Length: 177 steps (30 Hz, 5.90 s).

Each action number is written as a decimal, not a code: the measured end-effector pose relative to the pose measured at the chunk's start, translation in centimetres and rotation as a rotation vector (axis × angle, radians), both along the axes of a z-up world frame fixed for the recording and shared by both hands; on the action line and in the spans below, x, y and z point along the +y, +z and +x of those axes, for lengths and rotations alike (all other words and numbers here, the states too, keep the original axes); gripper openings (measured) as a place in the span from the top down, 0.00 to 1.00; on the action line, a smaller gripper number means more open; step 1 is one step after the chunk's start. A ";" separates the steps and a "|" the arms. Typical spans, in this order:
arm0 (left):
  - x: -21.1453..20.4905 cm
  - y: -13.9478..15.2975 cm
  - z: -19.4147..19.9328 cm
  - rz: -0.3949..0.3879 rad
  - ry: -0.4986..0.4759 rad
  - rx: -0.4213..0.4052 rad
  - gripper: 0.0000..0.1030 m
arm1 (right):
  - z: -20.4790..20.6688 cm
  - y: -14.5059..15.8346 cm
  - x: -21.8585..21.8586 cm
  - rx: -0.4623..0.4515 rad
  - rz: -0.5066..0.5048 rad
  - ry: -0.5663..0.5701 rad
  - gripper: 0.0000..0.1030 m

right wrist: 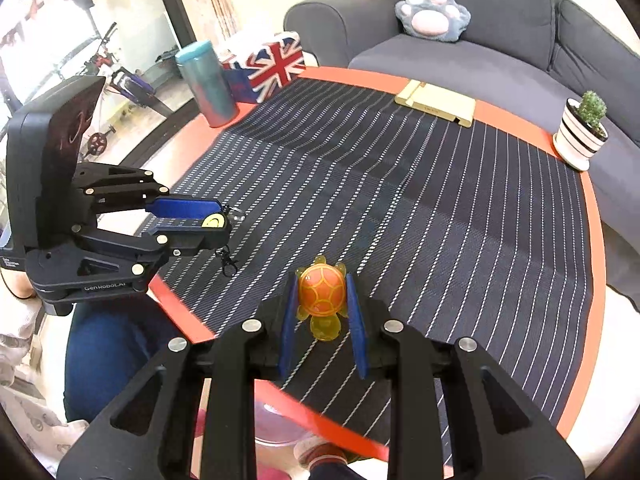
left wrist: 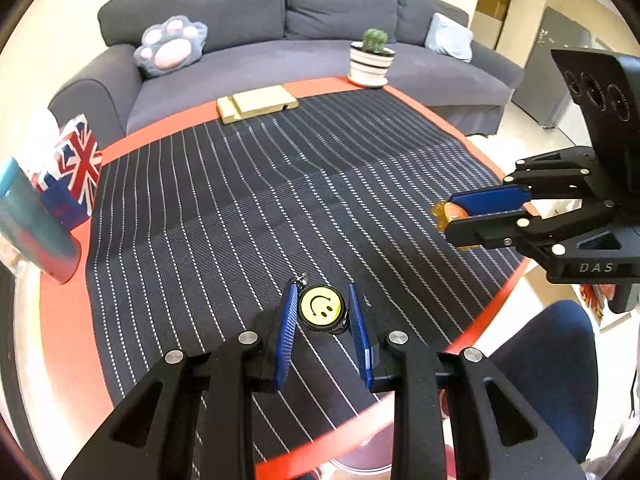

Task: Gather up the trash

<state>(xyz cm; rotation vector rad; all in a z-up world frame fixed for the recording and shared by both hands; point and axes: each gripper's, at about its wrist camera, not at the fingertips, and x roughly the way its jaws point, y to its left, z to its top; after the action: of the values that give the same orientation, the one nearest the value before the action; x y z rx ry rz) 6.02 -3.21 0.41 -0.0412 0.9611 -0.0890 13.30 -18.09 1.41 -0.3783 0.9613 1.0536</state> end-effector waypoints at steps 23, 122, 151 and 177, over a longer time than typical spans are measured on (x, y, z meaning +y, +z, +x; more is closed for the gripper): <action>-3.6 2.6 -9.4 -0.040 -0.079 -0.093 0.75 | -11.3 2.1 -4.7 -0.029 0.067 0.046 0.77; -1.8 2.7 -10.3 -0.089 0.022 -0.126 0.07 | -9.3 3.0 -6.9 -0.097 0.104 -0.184 0.04; 1.4 4.5 -4.3 -0.035 0.099 -0.156 0.06 | -3.3 6.0 -3.8 -0.161 0.124 -0.256 0.04; 1.5 4.4 -4.1 -0.052 0.131 -0.165 0.06 | -3.0 5.1 -3.1 -0.136 0.110 -0.247 0.04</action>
<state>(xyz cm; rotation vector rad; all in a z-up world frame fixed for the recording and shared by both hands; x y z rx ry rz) 1.89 -1.67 4.83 -0.1423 0.7892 0.0033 10.26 -21.17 6.51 -0.2304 0.8018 0.8409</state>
